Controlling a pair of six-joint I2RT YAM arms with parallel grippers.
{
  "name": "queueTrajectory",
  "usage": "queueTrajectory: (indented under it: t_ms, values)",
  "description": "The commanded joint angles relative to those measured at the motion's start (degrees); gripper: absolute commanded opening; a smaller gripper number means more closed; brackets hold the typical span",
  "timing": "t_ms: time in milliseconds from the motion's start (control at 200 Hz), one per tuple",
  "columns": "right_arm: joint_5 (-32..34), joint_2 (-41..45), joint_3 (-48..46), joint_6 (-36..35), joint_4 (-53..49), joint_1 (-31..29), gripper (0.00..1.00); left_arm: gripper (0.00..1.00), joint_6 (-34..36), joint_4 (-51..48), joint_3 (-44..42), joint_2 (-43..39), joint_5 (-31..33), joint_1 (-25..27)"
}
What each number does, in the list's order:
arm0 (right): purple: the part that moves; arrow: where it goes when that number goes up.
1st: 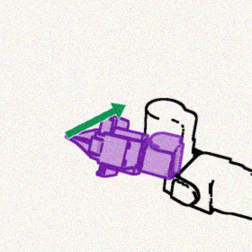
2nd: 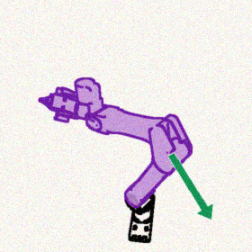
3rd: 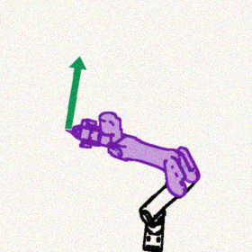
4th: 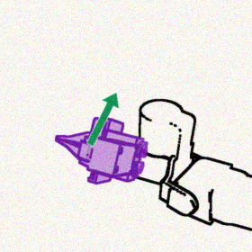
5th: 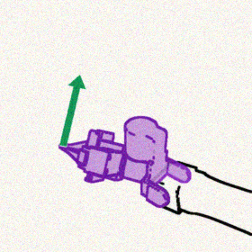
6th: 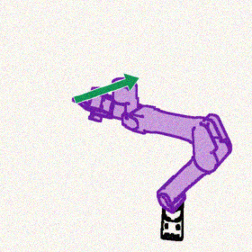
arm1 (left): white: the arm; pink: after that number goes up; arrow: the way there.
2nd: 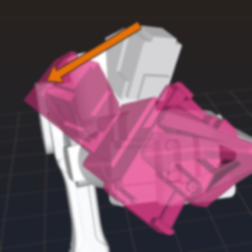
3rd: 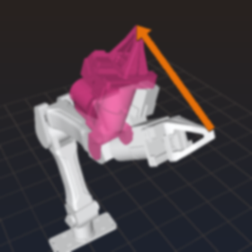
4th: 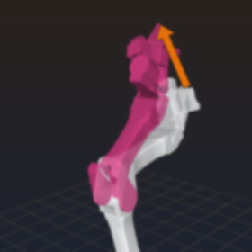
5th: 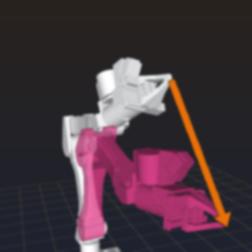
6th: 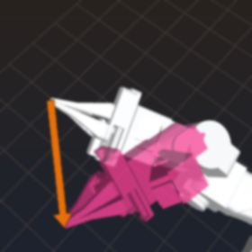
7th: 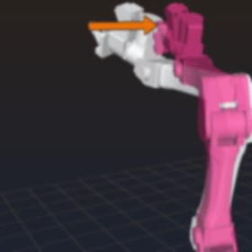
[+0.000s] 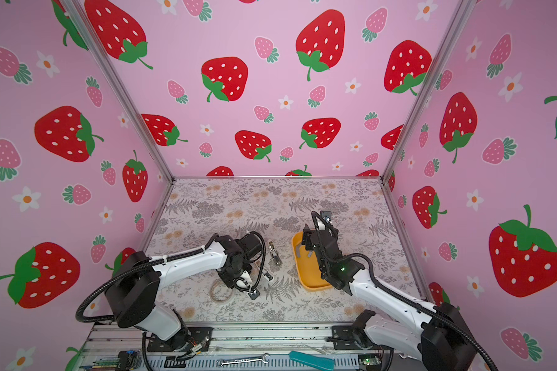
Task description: Load the staples into the stapler
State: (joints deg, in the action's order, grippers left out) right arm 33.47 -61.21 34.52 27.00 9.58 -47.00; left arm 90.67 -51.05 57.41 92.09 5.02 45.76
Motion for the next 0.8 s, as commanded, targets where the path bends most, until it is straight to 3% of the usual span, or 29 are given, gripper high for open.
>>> queueTrajectory:
  t_ms: [0,335,360,530,795]
  values:
    - [-0.16,0.92,1.61,0.77,-0.15,0.16,0.79,0.39,0.93,-2.92,2.24,0.41,0.44,0.19]
    - [1.53,0.47,2.18,1.11,-1.46,0.17,0.79,0.07,-0.19,-3.56,4.37,-2.9,-1.44,-0.63]
    - [1.8,0.54,2.14,1.2,-1.57,0.17,0.79,0.0,-0.44,-2.96,4.25,-3.66,-1.14,-0.66]
    - [2.39,2.01,1.24,1.3,-0.97,0.2,0.81,0.0,-4.51,8.93,2.0,-9.94,1.01,-0.96]
    - [1.4,3.11,0.98,0.78,-0.58,0.21,0.82,0.0,-10.02,13.0,1.81,-14.36,2.56,-1.81]
